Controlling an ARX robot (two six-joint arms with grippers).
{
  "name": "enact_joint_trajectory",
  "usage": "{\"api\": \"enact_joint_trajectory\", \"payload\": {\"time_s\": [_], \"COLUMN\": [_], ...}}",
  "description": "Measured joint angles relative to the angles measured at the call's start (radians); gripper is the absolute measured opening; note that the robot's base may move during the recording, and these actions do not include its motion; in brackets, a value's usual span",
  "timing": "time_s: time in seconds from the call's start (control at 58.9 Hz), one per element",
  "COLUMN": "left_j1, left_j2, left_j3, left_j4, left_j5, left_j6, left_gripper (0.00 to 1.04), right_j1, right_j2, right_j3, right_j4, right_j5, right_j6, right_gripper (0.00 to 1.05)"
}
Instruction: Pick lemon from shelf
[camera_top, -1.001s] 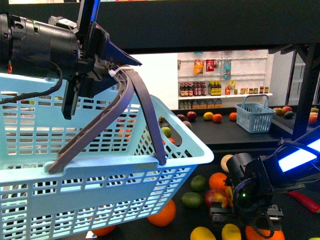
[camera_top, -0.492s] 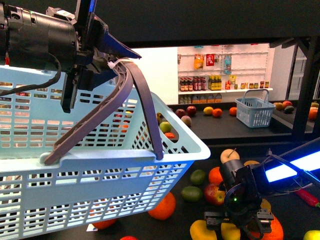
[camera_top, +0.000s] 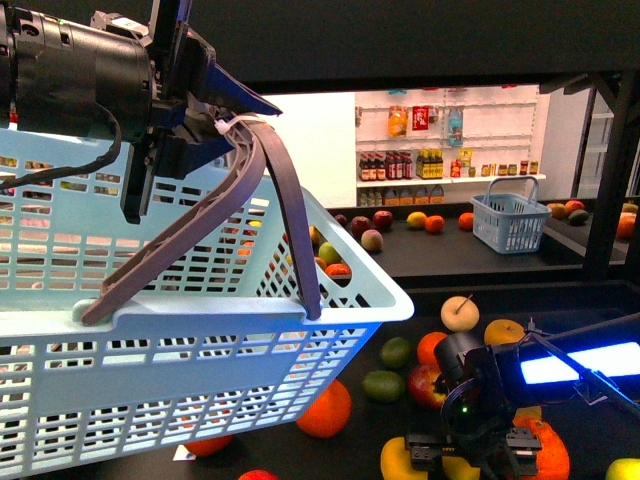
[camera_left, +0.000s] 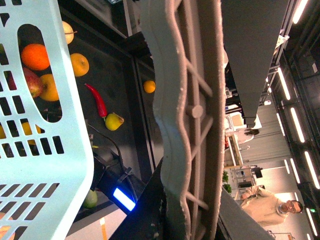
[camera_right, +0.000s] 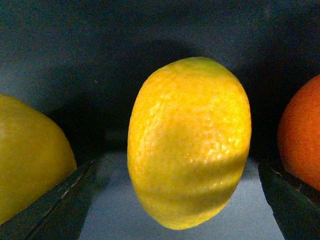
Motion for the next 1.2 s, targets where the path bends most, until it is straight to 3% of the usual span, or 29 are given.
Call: {"api": "enact_joint_trajectory", "payload": {"time_s": [0.204, 0.407, 0.441, 0.543, 0.611, 0.882, 1.018, 1.205], "left_j1": [0.0, 0.0, 0.0, 0.0, 0.0, 0.0, 0.0, 0.0], "left_j2": [0.0, 0.0, 0.0, 0.0, 0.0, 0.0, 0.0, 0.0], "left_j3": [0.0, 0.0, 0.0, 0.0, 0.0, 0.0, 0.0, 0.0], "left_j4": [0.0, 0.0, 0.0, 0.0, 0.0, 0.0, 0.0, 0.0], "left_j5": [0.0, 0.0, 0.0, 0.0, 0.0, 0.0, 0.0, 0.0], "left_j6": [0.0, 0.0, 0.0, 0.0, 0.0, 0.0, 0.0, 0.0], "left_gripper": [0.11, 0.11, 0.11, 0.11, 0.11, 0.11, 0.11, 0.11], "right_j1": [-0.001, -0.003, -0.003, -0.006, -0.006, -0.019, -0.035, -0.076], "right_j2": [0.088, 0.177, 0.177, 0.203, 0.199, 0.031, -0.146, -0.488], "right_j3": [0.166, 0.338, 0.338, 0.388, 0.379, 0.07, -0.189, -0.549], "right_j4": [-0.069, -0.164, -0.164, -0.192, -0.179, 0.013, 0.214, 0.464], "right_j5": [0.003, 0.016, 0.016, 0.016, 0.016, 0.02, 0.069, -0.016], "right_j6": [0.006, 0.011, 0.011, 0.013, 0.013, -0.006, -0.084, -0.131], "right_gripper": [0.96, 0.72, 0.72, 0.52, 0.49, 0.48, 0.48, 0.48]}}
